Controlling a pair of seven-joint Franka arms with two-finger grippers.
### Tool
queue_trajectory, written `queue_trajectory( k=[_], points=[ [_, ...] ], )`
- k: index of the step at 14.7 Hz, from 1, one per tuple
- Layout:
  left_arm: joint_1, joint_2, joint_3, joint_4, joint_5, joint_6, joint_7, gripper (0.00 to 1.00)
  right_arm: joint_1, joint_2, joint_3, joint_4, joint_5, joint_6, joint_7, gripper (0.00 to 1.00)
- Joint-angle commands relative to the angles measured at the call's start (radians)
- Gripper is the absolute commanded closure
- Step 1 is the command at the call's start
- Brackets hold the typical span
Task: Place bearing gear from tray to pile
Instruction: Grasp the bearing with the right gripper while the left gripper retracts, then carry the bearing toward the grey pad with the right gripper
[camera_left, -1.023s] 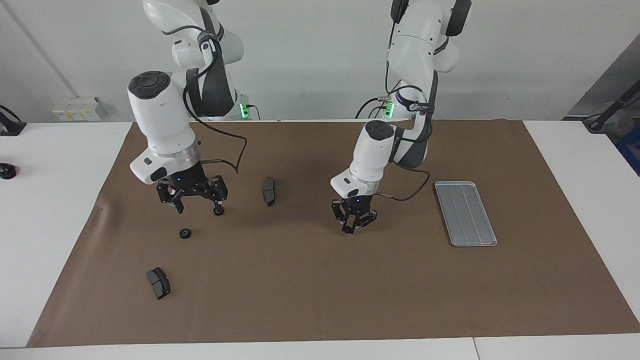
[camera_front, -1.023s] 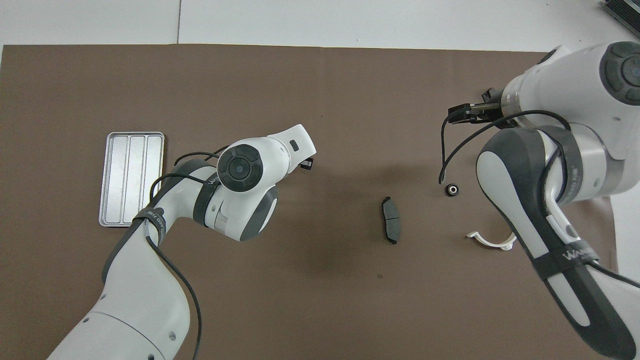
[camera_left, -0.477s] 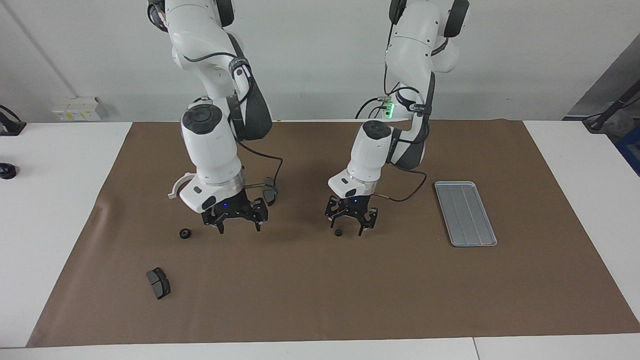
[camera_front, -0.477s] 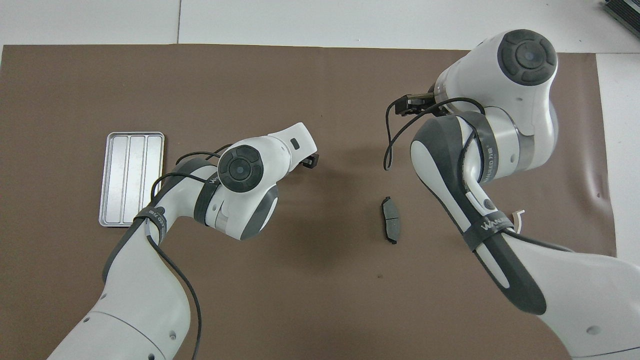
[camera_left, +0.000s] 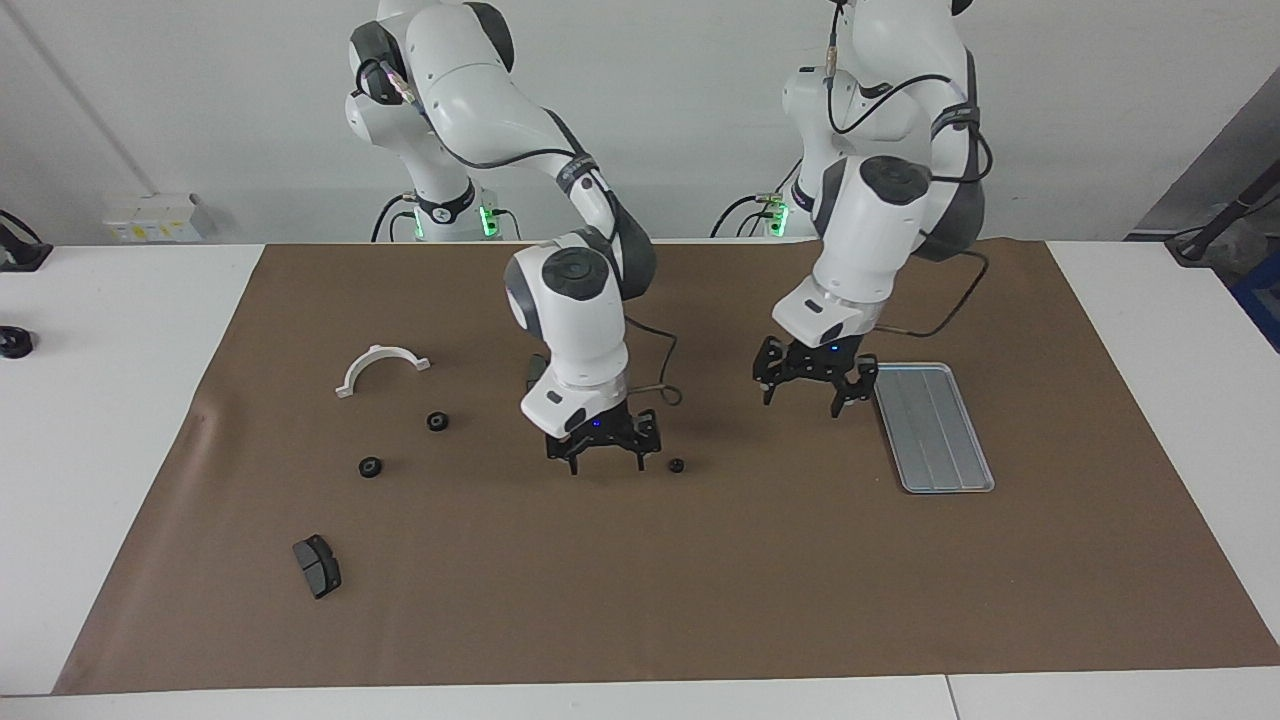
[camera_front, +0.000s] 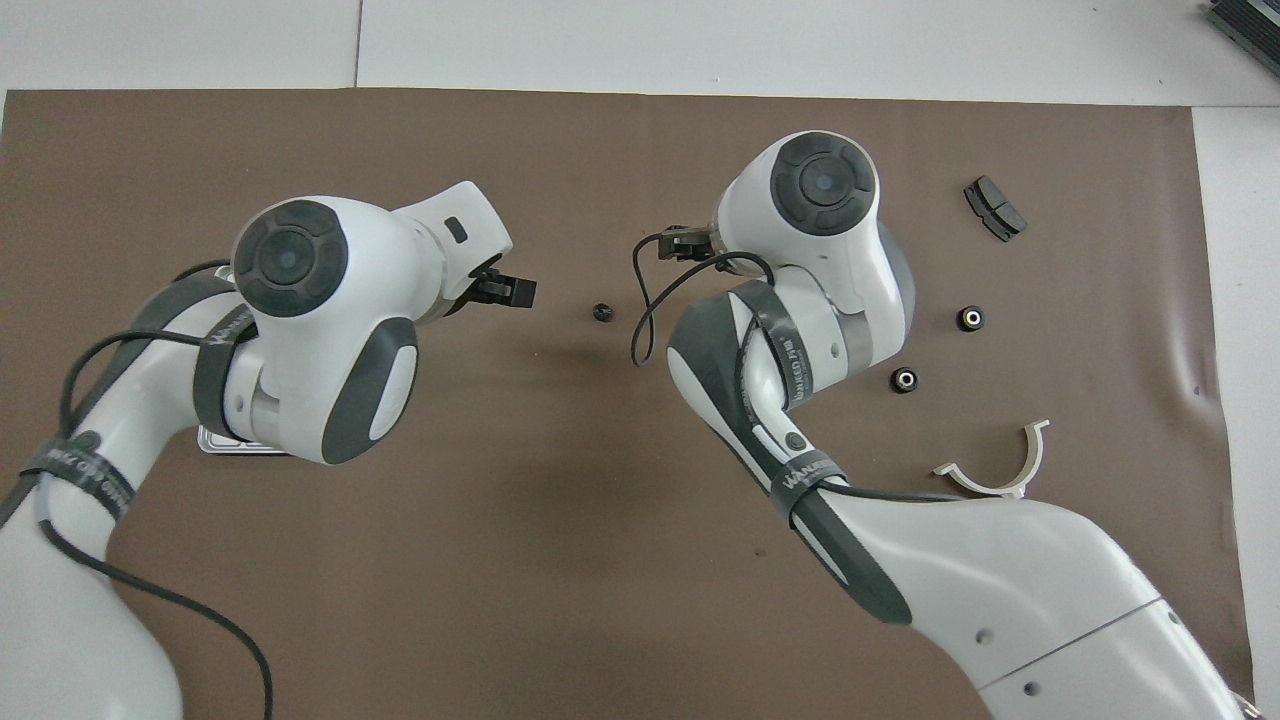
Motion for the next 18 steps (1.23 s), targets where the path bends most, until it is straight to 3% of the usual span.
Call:
queue_trajectory(
  k=[1,4,6,7,9,12,14,16,18],
  points=[
    [0.096,-0.1,-0.008,-0.021,0.007,-0.135,0.06,0.0,0.05,0.088,-0.002,0.103,-0.039,0.032,0.049,0.0],
    [0.17,-0.169,-0.006,0.006,0.013,-0.283,0.06,0.0,0.087,0.123,-0.002,0.1,-0.081,0.065,0.051,0.0],
    [0.236,-0.163,-0.008,0.102,0.015,-0.416,0.062,0.0,0.09,0.127,0.0,0.096,-0.128,0.051,0.049,0.03],
    [0.262,-0.156,-0.008,0.155,0.016,-0.471,0.062,0.0,0.088,0.127,0.0,0.096,-0.131,0.039,0.049,0.19],
    [0.283,-0.152,-0.008,0.234,0.05,-0.565,0.063,0.0,0.09,0.126,0.0,0.096,-0.13,0.036,0.049,0.41],
    [0.282,-0.155,-0.009,0.324,0.084,-0.692,0.065,0.0,0.091,0.123,0.01,0.093,-0.121,0.037,0.049,0.51],
    [0.283,-0.177,-0.008,0.298,0.076,-0.711,0.066,0.0,0.091,0.124,0.013,0.09,-0.121,0.046,0.049,0.51],
    [0.282,-0.249,-0.008,0.14,0.076,-0.615,0.068,0.0,0.097,0.124,0.02,0.089,-0.119,0.04,0.049,0.51],
    [0.277,-0.275,-0.009,0.074,0.079,-0.541,0.092,0.0,0.102,0.12,0.02,0.074,-0.119,0.042,0.046,0.51]
  ],
)
